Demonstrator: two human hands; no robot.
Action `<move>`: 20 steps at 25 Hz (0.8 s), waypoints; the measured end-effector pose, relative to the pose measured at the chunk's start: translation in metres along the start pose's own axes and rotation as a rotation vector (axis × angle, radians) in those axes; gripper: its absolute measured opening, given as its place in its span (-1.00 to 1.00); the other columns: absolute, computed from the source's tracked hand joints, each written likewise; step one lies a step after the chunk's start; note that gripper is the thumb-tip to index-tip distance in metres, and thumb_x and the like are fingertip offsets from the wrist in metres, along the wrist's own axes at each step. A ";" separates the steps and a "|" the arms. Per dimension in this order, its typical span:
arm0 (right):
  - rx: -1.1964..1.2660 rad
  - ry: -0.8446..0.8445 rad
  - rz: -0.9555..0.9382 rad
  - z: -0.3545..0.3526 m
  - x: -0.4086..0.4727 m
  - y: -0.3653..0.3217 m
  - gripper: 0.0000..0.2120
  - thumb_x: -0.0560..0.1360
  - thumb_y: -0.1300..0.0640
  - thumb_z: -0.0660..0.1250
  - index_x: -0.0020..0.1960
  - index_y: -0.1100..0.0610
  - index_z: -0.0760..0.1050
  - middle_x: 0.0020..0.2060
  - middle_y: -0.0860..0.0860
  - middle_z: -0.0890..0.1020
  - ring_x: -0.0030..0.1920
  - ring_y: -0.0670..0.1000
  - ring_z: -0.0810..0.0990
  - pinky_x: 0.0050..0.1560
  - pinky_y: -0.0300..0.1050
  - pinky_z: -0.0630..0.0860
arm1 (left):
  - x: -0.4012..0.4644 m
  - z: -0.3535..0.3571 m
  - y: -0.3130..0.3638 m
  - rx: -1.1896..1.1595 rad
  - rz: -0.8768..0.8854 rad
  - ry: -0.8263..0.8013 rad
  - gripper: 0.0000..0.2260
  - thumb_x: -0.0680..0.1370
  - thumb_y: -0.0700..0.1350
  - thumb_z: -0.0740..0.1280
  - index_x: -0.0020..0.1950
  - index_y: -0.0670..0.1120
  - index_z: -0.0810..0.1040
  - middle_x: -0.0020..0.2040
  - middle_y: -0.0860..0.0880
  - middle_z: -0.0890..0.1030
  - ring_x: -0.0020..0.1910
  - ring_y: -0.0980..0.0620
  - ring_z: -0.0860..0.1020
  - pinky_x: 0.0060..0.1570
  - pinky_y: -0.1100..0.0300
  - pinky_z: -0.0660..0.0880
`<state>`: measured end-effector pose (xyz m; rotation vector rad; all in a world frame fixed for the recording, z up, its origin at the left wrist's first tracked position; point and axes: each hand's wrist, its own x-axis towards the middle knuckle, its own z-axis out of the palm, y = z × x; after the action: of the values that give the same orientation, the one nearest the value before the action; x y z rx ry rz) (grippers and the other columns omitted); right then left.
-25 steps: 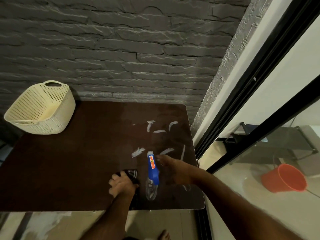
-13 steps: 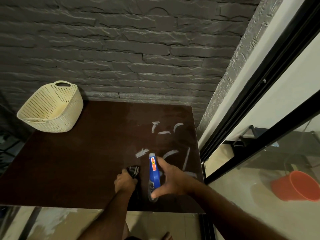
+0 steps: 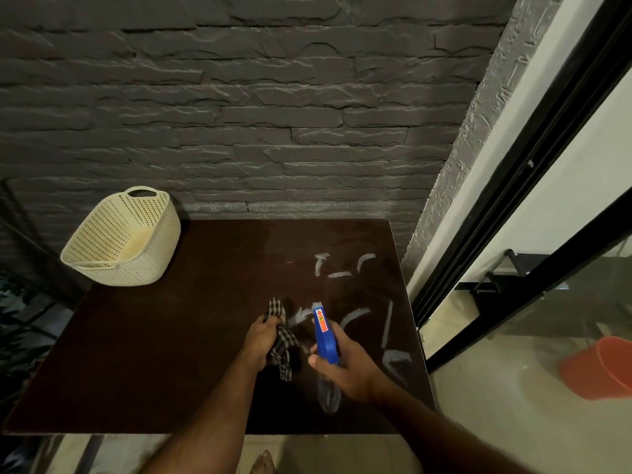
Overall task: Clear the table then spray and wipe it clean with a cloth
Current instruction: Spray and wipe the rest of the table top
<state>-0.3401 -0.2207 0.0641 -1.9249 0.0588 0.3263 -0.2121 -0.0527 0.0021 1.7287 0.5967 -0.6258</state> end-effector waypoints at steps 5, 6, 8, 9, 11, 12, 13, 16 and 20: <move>0.155 0.069 0.048 0.003 0.027 -0.022 -0.51 0.55 -0.06 0.35 0.41 -0.20 0.25 0.07 -0.09 0.62 0.06 -0.17 0.64 0.12 -0.16 0.59 | 0.003 -0.020 0.036 -0.088 0.009 -0.066 -0.86 0.59 -0.05 0.22 0.11 -0.03 0.47 0.00 -0.17 0.61 -0.04 -0.17 0.61 -0.03 -0.12 0.59; 0.170 0.094 0.036 0.005 0.034 -0.031 -0.55 0.55 -0.03 0.35 0.37 -0.22 0.27 0.04 -0.06 0.63 0.03 -0.16 0.65 0.05 -0.19 0.60 | 0.006 -0.027 0.045 -0.081 0.026 -0.072 -0.87 0.59 -0.05 0.22 0.10 -0.03 0.46 -0.01 -0.16 0.60 -0.05 -0.17 0.61 -0.03 -0.11 0.59; 0.174 0.160 0.016 0.008 0.048 -0.048 -0.61 0.55 0.02 0.36 0.27 -0.27 0.30 0.00 -0.02 0.64 -0.01 -0.12 0.66 0.00 -0.17 0.61 | 0.012 -0.039 0.062 -0.066 0.061 -0.072 -0.84 0.57 -0.03 0.26 0.10 -0.06 0.45 -0.03 -0.15 0.60 -0.06 -0.15 0.61 -0.02 -0.09 0.59; 0.181 0.194 0.011 0.011 0.055 -0.056 -0.62 0.54 0.05 0.37 0.26 -0.23 0.33 0.00 -0.01 0.64 -0.01 -0.11 0.67 0.00 -0.15 0.62 | 0.017 -0.045 0.070 -0.054 0.078 -0.066 -0.81 0.56 -0.02 0.28 0.11 -0.07 0.44 -0.04 -0.14 0.59 -0.06 -0.14 0.61 -0.01 -0.08 0.58; 0.237 0.270 0.007 0.017 0.071 -0.072 -0.64 0.52 0.15 0.39 0.24 -0.09 0.40 -0.01 0.01 0.64 -0.03 -0.07 0.67 -0.02 -0.14 0.61 | 0.025 -0.059 0.086 -0.056 0.126 -0.087 -0.76 0.54 -0.01 0.32 0.14 -0.10 0.47 -0.03 -0.13 0.61 -0.05 -0.12 0.61 0.05 -0.07 0.57; 0.269 0.303 0.001 0.021 0.078 -0.078 -0.65 0.50 0.20 0.39 0.22 -0.04 0.43 -0.03 0.02 0.64 -0.04 -0.06 0.67 -0.04 -0.15 0.61 | 0.029 -0.067 0.092 -0.069 0.140 -0.110 -0.74 0.54 -0.01 0.33 0.16 -0.10 0.49 -0.02 -0.12 0.62 -0.03 -0.12 0.61 0.08 -0.07 0.55; 0.293 0.328 -0.001 0.025 0.085 -0.085 -0.67 0.50 0.23 0.39 0.20 -0.02 0.45 -0.04 0.02 0.64 -0.06 -0.05 0.67 -0.05 -0.16 0.61 | 0.032 -0.075 0.097 -0.080 0.146 -0.145 -0.75 0.53 -0.01 0.34 0.15 -0.07 0.50 0.00 -0.12 0.63 -0.01 -0.11 0.61 0.10 -0.08 0.54; 0.353 0.371 0.000 0.038 0.100 -0.099 -0.70 0.49 0.28 0.38 0.13 -0.02 0.46 -0.04 0.05 0.64 -0.07 0.00 0.67 -0.04 -0.13 0.62 | 0.042 -0.096 0.102 -0.095 0.144 -0.226 -0.77 0.51 0.01 0.38 0.14 0.00 0.52 0.05 -0.10 0.64 0.03 -0.09 0.61 0.13 -0.09 0.53; 0.356 0.390 0.035 0.054 0.114 -0.101 -0.72 0.48 0.29 0.37 0.09 -0.02 0.46 -0.14 0.04 0.60 -0.18 -0.02 0.61 -0.12 -0.11 0.60 | 0.049 -0.114 0.097 -0.181 0.106 -0.254 -0.73 0.51 -0.01 0.40 0.18 0.01 0.50 0.05 -0.09 0.64 0.02 -0.08 0.62 -0.09 0.03 0.57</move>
<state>-0.2214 -0.1200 0.1089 -1.6090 0.3827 -0.0415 -0.0990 0.0396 0.0606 1.4738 0.3689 -0.6824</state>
